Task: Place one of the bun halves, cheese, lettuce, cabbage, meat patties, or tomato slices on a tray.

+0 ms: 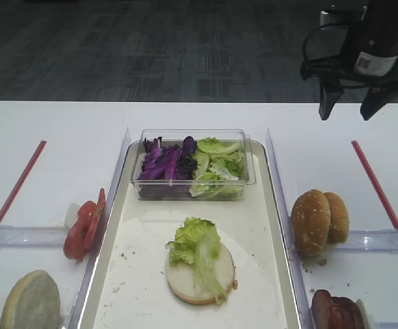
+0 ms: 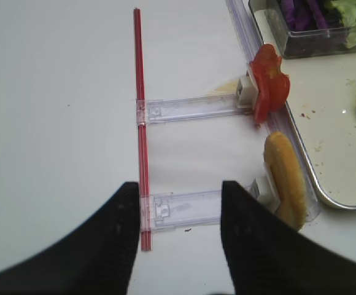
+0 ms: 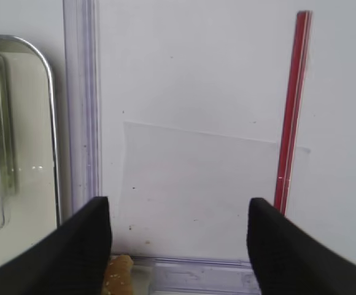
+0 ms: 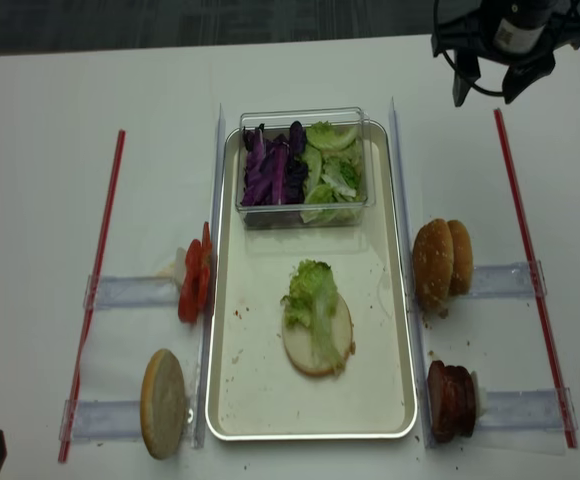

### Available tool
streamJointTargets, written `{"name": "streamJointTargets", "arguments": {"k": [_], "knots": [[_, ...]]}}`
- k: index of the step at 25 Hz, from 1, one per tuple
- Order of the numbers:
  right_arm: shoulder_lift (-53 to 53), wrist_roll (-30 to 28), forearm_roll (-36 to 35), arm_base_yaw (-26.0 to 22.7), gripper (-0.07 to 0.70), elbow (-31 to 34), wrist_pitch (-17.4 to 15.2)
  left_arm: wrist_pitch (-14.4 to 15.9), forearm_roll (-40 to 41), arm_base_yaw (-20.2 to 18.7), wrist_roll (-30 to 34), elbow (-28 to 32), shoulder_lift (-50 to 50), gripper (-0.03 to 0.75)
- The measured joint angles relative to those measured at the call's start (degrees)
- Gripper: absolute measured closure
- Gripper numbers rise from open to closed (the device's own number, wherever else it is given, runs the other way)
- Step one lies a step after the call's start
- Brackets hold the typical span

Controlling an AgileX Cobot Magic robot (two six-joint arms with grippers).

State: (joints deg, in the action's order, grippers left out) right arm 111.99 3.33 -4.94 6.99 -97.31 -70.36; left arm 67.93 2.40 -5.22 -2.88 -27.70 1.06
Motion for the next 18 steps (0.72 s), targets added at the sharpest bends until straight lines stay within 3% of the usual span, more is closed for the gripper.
{"name": "streamJointTargets", "arguments": {"k": [9,18], "knots": [[-5.9,-0.6,0.4,0.0,0.14,3.0,-0.2,0.0,0.0,0.0,0.0,0.0,0.0,0.419],[-18.9,-0.6,0.4,0.0,0.14,14.5,-0.4,0.0,0.0,0.0,0.0,0.0,0.0,0.419]]}}
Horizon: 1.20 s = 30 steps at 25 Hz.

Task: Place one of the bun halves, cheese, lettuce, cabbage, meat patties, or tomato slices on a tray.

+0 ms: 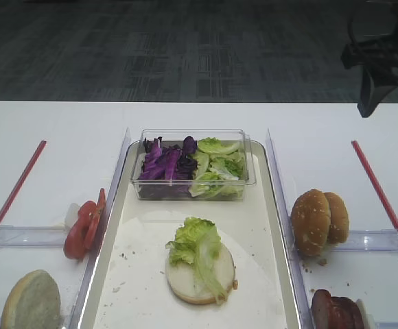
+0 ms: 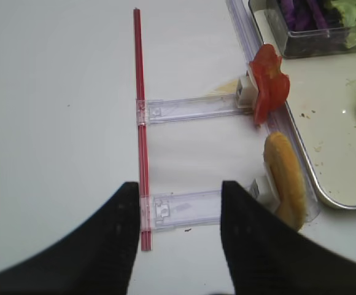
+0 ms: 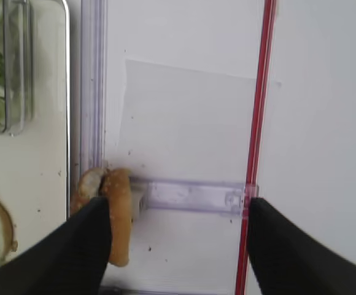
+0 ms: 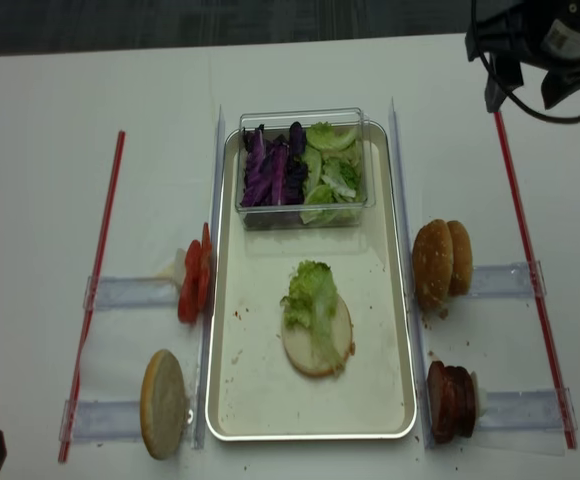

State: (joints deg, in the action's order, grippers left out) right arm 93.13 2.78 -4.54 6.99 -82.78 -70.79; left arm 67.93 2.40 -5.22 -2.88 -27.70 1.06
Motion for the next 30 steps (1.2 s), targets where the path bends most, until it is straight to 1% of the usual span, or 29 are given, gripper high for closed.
{"name": "streamJointTargets", "arguments": {"k": [2,10,25,30], "knots": [[-3.9,0.0,0.0,0.0,0.14,3.7,0.0,0.0,0.0,0.0,0.0,0.0,0.0,0.419],[-17.9,-0.1,0.0,0.0,0.14,15.0,-0.1,0.0,0.0,0.0,0.0,0.0,0.0,0.419],[-46.1,-0.1,0.8,0.0,0.14,29.9,-0.8,0.0,0.0,0.0,0.0,0.0,0.0,0.419],[-55.4,-0.1,2.4,0.0,0.14,35.9,-1.2,0.0,0.0,0.0,0.0,0.0,0.0,0.419]]}}
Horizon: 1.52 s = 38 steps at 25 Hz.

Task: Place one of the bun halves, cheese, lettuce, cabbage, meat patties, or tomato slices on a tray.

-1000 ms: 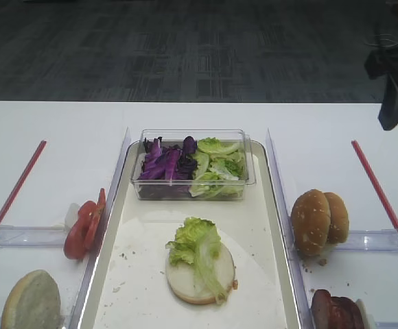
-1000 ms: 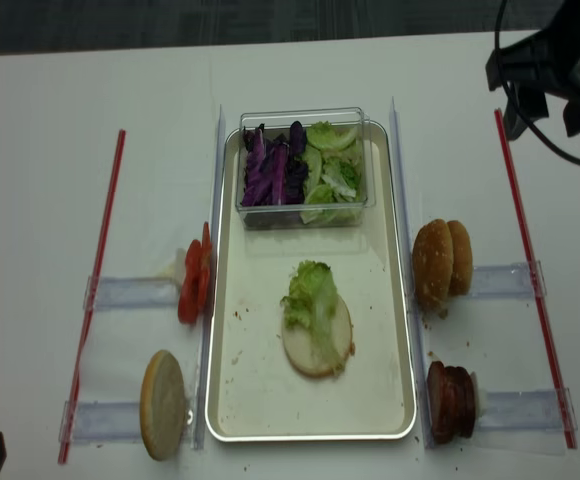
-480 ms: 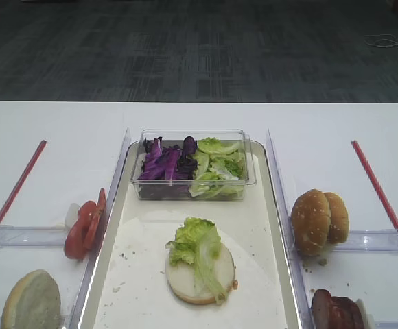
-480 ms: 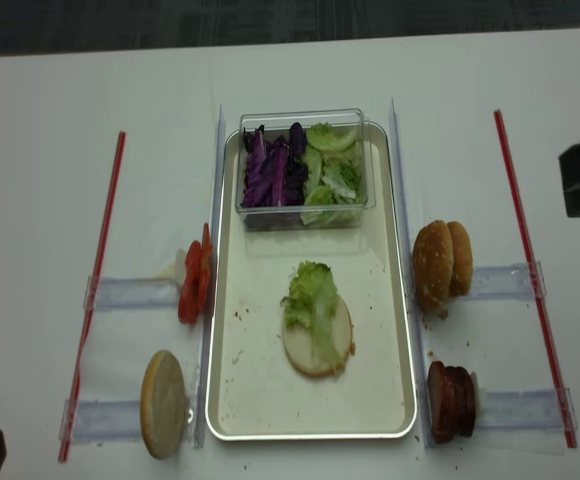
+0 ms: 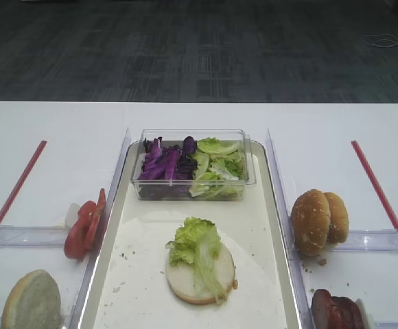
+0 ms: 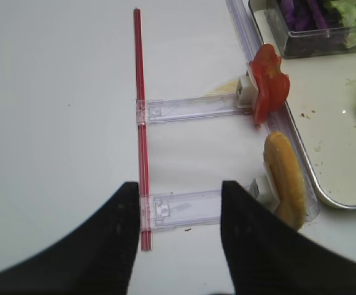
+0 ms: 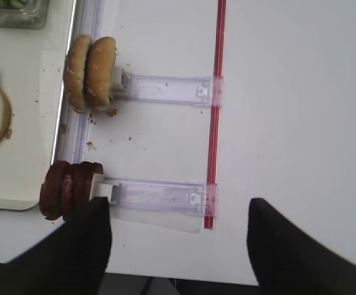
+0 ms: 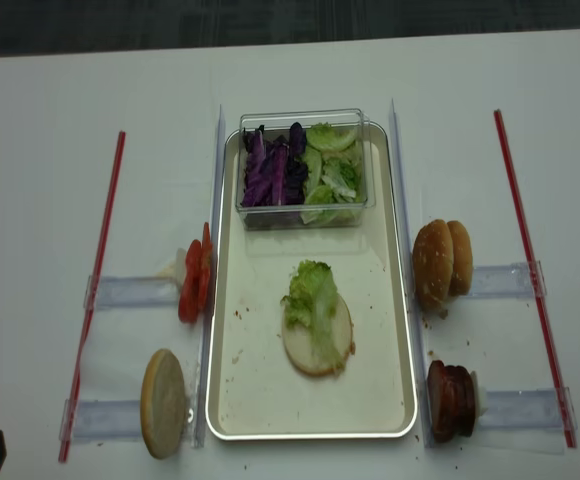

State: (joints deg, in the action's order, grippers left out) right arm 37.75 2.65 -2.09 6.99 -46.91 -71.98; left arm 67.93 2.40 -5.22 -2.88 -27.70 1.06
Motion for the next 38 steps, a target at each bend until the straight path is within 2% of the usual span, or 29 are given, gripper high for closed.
{"name": "streamJointTargets", "arguments": {"k": [16,22,31,38], "knots": [[-29.6,0.0,1.2,0.0,0.14,12.0,-1.0,0.0,0.0,0.0,0.0,0.0,0.0,0.419],[-35.3,-0.4,1.2,0.0,0.14,16.6,-1.3,0.0,0.0,0.0,0.0,0.0,0.0,0.419],[-38.7,-2.6,1.2,0.0,0.14,17.1,-1.5,0.0,0.1,0.0,0.0,0.0,0.0,0.419],[-38.8,-3.3,1.3,0.0,0.14,18.9,4.5,0.0,0.1,0.0,0.0,0.0,0.0,0.419]]}}
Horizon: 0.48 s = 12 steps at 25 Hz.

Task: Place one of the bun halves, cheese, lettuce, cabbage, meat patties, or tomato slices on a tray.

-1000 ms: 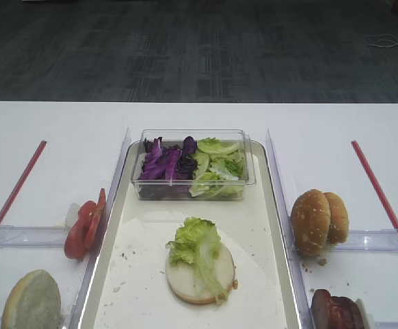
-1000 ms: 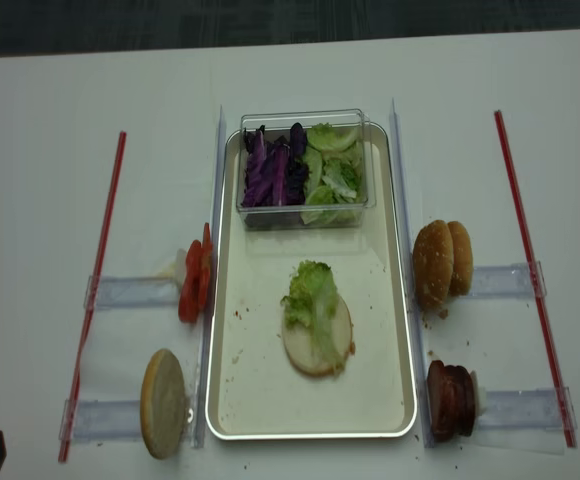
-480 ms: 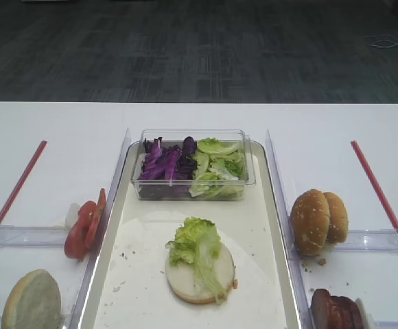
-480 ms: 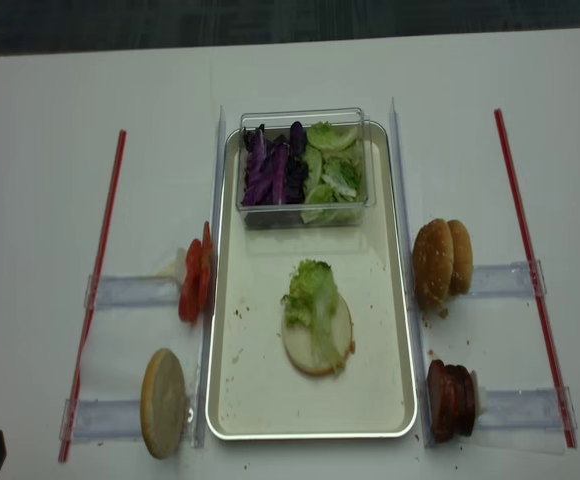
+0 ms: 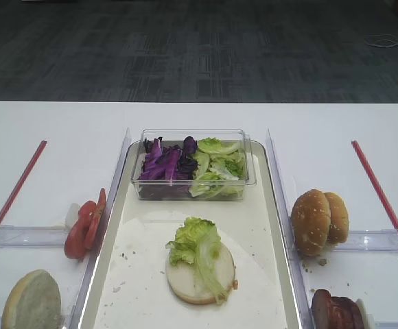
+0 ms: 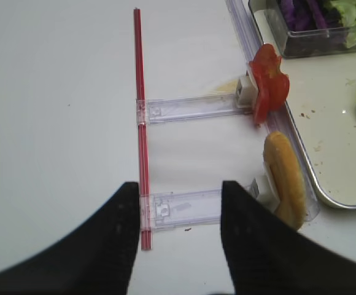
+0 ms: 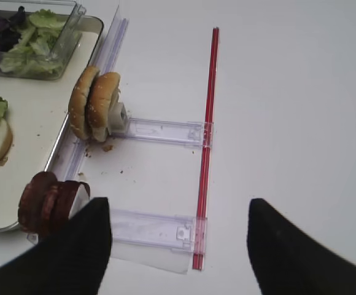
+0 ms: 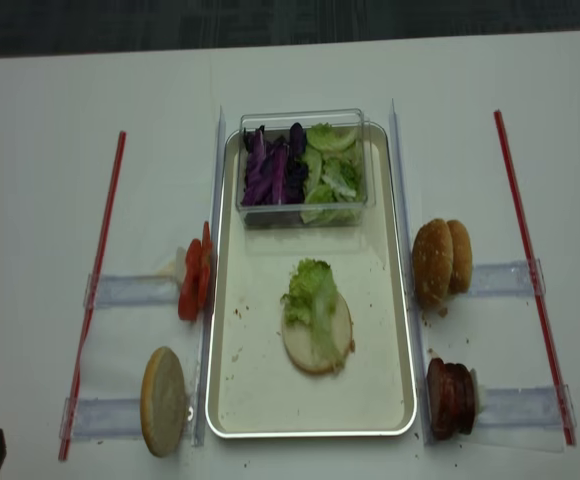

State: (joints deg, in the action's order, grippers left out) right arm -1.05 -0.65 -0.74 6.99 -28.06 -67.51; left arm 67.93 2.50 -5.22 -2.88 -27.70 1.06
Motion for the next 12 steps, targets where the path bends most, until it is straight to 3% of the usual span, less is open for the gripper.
{"name": "streamJointTargets", "arguments": {"k": [12], "knots": [[0.0,-0.2,0.0,0.0,0.14,1.0,1.1,0.0,0.0,0.0,0.0,0.0,0.0,0.419]]}}
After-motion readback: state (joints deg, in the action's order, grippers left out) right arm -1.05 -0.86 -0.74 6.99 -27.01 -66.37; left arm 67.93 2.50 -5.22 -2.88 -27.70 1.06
